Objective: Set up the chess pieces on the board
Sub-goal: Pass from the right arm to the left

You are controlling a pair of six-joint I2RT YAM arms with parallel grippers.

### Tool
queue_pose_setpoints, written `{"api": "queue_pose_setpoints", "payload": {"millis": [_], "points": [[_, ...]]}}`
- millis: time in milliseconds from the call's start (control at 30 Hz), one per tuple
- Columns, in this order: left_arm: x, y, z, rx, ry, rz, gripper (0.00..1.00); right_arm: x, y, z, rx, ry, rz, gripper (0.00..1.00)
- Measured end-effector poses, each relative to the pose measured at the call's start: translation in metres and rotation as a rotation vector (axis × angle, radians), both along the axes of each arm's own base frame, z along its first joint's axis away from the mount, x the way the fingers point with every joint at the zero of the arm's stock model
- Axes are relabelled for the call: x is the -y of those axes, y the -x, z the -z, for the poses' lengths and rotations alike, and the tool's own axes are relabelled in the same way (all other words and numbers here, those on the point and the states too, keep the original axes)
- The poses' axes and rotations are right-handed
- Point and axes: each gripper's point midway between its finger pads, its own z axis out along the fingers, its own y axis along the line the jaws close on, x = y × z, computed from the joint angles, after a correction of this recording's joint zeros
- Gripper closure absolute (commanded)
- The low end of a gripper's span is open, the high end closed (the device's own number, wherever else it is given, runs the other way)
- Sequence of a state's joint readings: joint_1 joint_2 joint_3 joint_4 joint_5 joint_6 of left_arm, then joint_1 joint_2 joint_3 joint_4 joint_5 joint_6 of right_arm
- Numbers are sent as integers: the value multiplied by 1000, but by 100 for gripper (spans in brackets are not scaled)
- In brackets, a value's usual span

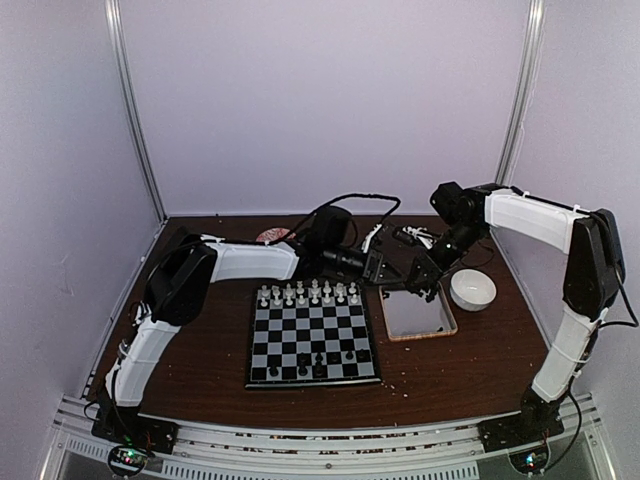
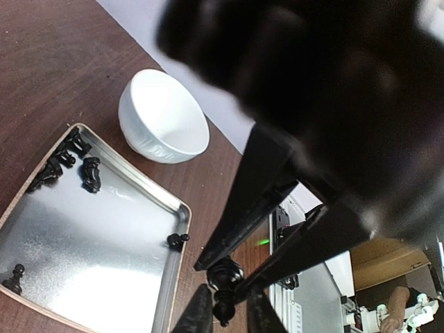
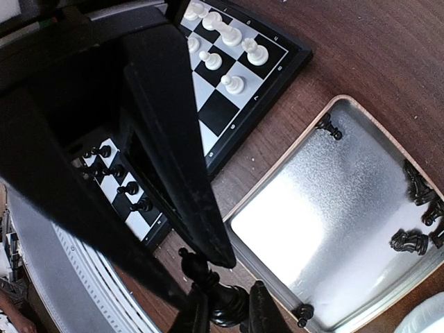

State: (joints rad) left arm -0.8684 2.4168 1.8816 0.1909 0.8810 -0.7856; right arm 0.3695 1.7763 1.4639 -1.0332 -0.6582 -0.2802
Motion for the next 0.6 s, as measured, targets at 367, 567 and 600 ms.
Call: {"api": "queue_pose_setpoints", "payload": {"millis": [367,567,600], "points": [[0,0,-2,-2,10,7,86,0,-1,-2,-4,-17,4,83],[0,-1,-1,0,12,4,100,1,-2,-3,-5,-22,8,80],[0,-1,-2,0,12,3,100,1,-2,-3,-6,-23,9,76]]}}
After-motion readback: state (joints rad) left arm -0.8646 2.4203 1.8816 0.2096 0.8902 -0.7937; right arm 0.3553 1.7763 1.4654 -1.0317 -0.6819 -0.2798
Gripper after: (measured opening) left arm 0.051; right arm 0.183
